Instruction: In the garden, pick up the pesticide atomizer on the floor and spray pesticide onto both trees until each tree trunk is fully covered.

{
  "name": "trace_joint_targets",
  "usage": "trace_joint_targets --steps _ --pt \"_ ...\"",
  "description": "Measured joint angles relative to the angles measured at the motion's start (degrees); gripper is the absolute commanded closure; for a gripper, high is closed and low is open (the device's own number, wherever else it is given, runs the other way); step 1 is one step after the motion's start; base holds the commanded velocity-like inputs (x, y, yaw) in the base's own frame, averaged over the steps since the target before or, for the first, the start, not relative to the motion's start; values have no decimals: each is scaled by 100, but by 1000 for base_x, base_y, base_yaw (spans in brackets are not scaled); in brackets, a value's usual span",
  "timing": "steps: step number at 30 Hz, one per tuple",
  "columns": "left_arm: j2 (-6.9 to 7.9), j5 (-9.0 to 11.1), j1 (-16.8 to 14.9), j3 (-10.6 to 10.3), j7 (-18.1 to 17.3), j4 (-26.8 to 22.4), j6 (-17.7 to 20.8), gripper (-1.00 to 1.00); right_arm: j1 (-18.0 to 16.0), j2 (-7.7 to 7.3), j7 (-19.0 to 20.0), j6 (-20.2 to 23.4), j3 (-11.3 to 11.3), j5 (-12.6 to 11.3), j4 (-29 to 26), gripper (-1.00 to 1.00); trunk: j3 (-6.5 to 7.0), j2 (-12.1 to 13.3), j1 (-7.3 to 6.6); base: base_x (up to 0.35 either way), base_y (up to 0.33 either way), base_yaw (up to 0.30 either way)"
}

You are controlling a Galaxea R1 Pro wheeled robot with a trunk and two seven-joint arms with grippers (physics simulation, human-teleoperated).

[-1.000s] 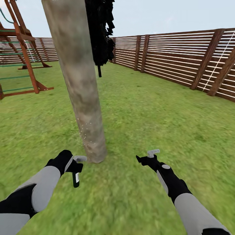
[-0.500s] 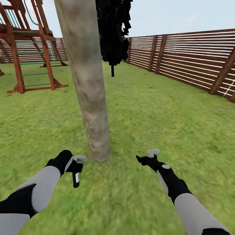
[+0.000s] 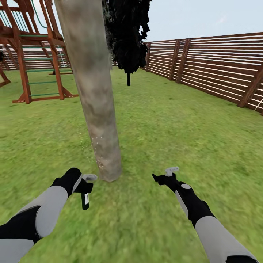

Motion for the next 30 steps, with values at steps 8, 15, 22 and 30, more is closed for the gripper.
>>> trace_joint_targets --steps 8,15,22,30 --pt "0 -1 1 0 0 0 -1 100 0 -2 0 0 -1 0 0 -100 0 0 0 0 -273 254" --pt "-2 5 0 -1 -6 1 -11 100 2 -8 6 3 -10 0 -29 -100 -3 0 0 -4 -273 -71" --pt "-2 8 -3 41 -6 -11 -21 100 2 -8 5 5 -10 1 -30 -100 -17 0 2 -188 -220 -271" --pt "8 -2 5 243 -7 -48 -18 100 1 2 0 3 11 0 -26 -100 -34 0 1 -174 -142 -15"
